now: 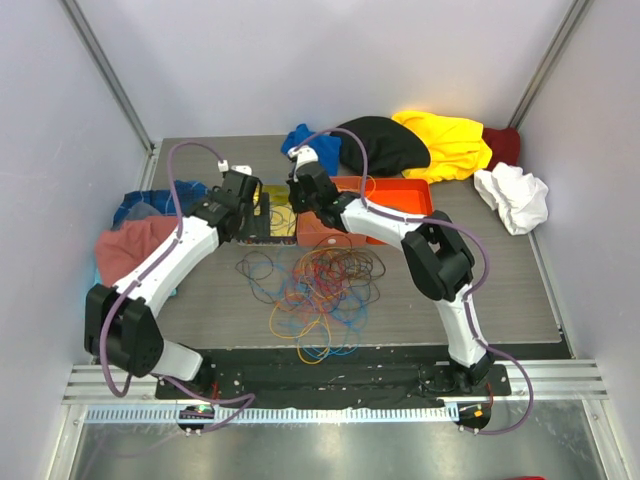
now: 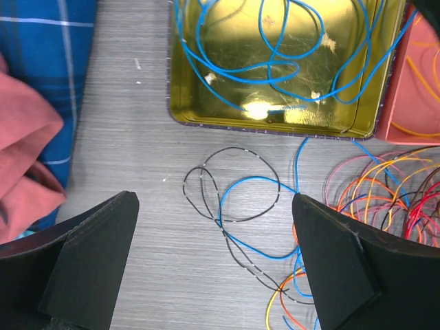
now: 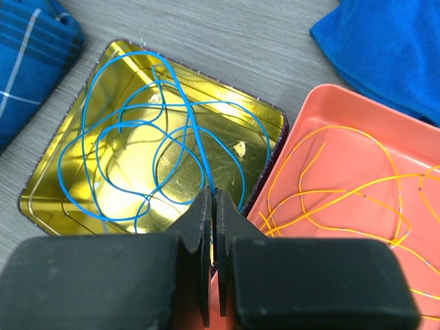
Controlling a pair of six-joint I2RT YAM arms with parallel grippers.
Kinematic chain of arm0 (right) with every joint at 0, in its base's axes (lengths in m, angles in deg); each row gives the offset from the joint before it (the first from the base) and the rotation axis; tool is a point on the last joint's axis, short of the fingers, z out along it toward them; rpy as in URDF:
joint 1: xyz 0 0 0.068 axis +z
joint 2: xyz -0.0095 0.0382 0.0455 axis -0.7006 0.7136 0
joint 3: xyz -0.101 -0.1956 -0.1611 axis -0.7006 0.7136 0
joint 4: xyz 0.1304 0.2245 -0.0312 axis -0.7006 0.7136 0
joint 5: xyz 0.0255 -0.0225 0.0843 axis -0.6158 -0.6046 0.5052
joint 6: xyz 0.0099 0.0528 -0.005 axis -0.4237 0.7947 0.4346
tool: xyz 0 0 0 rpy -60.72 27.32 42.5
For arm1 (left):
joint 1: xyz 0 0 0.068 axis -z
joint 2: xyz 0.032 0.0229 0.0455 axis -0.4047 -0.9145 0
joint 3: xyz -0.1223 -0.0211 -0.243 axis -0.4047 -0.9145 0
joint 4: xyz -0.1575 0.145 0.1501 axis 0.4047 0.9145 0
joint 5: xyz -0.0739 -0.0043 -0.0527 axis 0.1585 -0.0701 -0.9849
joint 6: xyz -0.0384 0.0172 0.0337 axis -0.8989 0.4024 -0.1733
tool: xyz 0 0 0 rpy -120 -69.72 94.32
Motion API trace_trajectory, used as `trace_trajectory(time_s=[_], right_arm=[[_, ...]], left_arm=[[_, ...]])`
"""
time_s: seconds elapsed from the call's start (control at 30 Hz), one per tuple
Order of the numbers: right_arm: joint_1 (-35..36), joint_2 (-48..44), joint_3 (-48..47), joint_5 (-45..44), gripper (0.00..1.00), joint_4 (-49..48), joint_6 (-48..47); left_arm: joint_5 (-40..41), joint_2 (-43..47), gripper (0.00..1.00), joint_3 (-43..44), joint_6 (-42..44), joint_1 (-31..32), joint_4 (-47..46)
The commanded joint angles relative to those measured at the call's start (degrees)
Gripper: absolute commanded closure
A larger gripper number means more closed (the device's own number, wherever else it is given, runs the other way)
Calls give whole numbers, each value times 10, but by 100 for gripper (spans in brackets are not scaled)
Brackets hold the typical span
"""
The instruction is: Untangle the cables
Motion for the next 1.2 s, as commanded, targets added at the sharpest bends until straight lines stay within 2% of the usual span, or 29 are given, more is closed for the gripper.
trace_trajectory(time_s=[0.0, 0.13, 0.23, 0.27, 0.4, 0.63, 0.83, 0.93, 0.97, 1.07, 1.1, 1.17], right_arm=[[2, 10, -23, 18, 95, 2, 8], [7, 32, -61, 35, 88, 38, 0], [10, 39, -78, 35, 66, 57, -7], [13, 36, -78, 28, 55, 58, -8], [14, 8, -63, -6, 40, 61, -16], [16, -89, -2, -64, 32, 46, -14], [16, -180, 46, -124, 30, 77, -7], [16, -263, 115, -156, 31, 84, 24], [15, -286, 138, -162, 32, 81, 31], [16, -383, 259, -173, 34, 71, 45], [16, -411, 280, -178, 34, 73, 47], [17, -482, 332, -192, 35, 84, 49]], left_arm=[[39, 42, 0, -18, -27, 1, -47], [43, 53, 0, -26, -28, 1, -53], [44, 56, 0, -28, -29, 1, -55], [44, 57, 0, -30, -28, 1, -54], [43, 63, 0, -33, -31, 1, -59], [37, 71, 0, -23, -36, 1, -68], [21, 74, 0, -23, -39, 2, -74], [-12, 83, 0, -40, -32, 16, -101], [-6, 86, 0, -56, -27, 32, -113], [37, 82, 0, -77, -10, 143, -153], [51, 74, 0, -74, -10, 199, -150], [61, 50, 0, -70, -33, 238, -144]])
